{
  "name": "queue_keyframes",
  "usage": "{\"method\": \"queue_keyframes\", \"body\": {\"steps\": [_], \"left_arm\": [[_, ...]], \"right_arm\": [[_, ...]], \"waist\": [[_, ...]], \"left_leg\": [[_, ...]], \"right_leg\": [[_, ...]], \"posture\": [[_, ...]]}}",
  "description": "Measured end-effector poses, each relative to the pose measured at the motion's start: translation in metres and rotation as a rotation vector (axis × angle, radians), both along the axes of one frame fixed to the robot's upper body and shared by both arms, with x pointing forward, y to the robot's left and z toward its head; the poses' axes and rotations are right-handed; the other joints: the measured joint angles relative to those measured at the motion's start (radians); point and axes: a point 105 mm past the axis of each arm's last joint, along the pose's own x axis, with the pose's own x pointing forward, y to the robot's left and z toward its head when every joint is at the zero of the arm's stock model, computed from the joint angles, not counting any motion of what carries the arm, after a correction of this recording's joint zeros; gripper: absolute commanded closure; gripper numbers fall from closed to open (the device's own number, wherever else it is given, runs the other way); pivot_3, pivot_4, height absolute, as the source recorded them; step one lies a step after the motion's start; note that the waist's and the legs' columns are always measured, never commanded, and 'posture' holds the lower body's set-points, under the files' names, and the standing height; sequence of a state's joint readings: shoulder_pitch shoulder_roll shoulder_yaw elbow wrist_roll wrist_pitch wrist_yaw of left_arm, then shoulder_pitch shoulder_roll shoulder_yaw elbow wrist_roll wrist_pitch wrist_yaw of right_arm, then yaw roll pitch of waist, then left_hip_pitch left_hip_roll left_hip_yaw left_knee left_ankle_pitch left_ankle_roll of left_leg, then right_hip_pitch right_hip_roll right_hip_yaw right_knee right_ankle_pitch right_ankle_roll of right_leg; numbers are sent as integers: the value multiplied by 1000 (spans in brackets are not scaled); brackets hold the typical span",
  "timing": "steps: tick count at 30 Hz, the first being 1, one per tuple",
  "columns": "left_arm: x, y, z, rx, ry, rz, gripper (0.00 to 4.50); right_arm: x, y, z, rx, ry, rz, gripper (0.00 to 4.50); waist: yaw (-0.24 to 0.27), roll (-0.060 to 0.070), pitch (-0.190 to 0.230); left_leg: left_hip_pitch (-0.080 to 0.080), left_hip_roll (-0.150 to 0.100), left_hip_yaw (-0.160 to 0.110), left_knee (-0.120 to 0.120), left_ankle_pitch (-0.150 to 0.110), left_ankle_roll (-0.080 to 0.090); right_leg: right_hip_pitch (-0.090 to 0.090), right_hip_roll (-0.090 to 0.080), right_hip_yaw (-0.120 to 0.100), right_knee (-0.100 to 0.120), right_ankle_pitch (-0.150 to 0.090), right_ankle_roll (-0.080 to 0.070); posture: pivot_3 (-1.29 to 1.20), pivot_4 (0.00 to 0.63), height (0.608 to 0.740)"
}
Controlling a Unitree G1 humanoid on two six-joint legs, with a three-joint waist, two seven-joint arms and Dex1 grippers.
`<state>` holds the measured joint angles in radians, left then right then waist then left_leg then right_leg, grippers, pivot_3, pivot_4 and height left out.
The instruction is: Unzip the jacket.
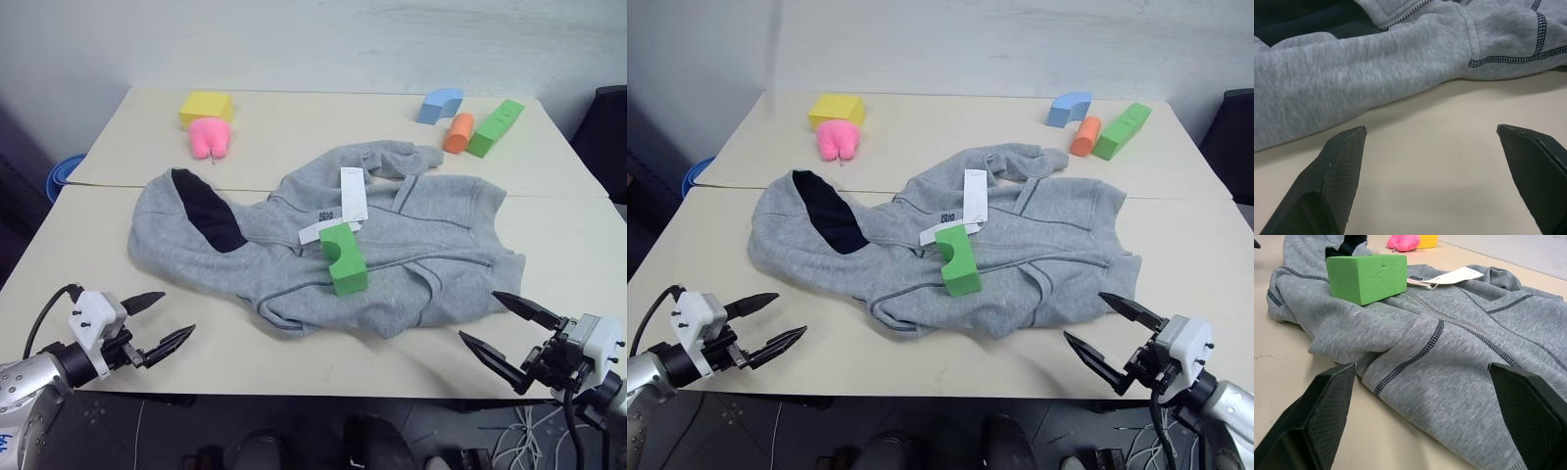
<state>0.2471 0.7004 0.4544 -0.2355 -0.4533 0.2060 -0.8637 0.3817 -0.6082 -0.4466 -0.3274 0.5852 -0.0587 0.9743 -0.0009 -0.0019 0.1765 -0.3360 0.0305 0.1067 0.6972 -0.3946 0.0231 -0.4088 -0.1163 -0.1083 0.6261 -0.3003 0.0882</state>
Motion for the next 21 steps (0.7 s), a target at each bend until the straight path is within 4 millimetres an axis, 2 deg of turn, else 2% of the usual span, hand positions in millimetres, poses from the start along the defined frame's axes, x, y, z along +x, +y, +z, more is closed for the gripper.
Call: {"method": "queue_keyframes", "body": {"steps": [6,12,21], "left_arm": [[2,-8,-2,-11,17,-40,16],[2,-13,-1,-199,128,-43,16],[13,-27,28,-188,4,-116,16]], "right_arm": [[0,4,0,-3,-1,18,0],[1,14,-3,6,7,54,0],[7,23,0,29,15,85,0]], "waist": [[0,0,0],[0,0,0],[0,0,0]], "left_leg": [[0,0,0,0,0,0],[0,0,0,0,0,0],[0,0,0,0,0,0]], "right_leg": [[0,0,0,0,0,0],[0,0,0,0,0,0],[0,0,0,0,0,0]], "posture": [[0,150,740],[0,150,740],[0,150,740]]}}
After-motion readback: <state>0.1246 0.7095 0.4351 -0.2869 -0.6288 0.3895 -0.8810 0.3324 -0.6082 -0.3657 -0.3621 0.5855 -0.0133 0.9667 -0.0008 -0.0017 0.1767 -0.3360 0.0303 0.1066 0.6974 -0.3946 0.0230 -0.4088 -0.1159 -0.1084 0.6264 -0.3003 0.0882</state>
